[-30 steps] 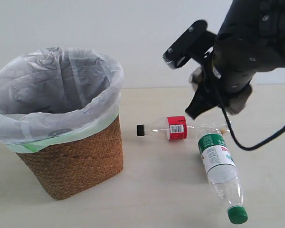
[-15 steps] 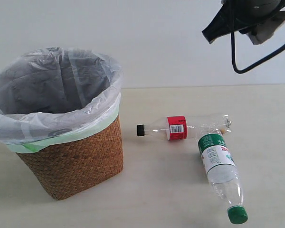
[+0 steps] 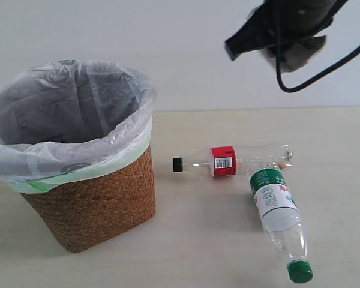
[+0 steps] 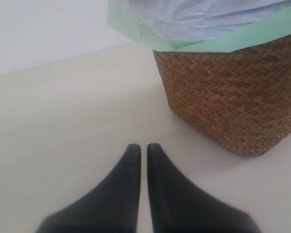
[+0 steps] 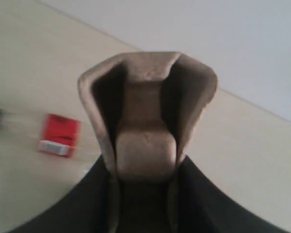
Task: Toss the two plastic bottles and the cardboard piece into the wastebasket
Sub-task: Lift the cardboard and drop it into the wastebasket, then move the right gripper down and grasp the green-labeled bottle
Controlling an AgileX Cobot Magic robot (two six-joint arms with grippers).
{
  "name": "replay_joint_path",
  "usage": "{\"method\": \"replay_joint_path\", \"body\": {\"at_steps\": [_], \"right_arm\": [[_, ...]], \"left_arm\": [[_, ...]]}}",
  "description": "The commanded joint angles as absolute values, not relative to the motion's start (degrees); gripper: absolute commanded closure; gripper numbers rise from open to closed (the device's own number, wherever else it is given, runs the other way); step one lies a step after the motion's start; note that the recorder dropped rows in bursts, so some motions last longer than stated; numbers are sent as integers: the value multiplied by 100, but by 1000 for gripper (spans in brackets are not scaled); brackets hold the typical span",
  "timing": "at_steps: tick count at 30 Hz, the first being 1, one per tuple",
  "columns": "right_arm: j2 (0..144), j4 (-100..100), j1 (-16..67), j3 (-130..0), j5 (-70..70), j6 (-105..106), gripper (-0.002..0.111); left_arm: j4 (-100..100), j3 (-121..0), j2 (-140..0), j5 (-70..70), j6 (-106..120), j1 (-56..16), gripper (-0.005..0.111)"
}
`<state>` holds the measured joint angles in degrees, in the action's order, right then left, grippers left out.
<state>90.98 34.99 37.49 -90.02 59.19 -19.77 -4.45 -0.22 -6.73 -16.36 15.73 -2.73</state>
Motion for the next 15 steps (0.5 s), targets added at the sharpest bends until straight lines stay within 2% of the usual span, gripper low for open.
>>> {"method": "replay_joint_path", "body": {"at_steps": [1, 2, 3, 6, 10, 15], "right_arm": [[9079, 131, 3720, -9705, 4950, -318, 101], [9079, -823, 3720, -9864, 4751, 42, 90], [9090, -1765, 3720, -9987, 4543, 362, 73], [9237, -3305, 3755, -10257, 4083, 748, 3], [9549, -2891, 3764, -10649, 4139, -294, 14], [9729, -2597, 3764, -10757, 4513, -585, 15]], "left_arm": [[-493, 0, -621, -1588, 1519, -256, 103], [-493, 0, -621, -1588, 1519, -256, 103], [-493, 0, -621, -1588, 1519, -256, 103], [-493, 0, -621, -1588, 1519, -256, 103], [-493, 0, -621, -1588, 1519, -256, 103], [-493, 0, -621, -1588, 1519, -256, 103]]}}
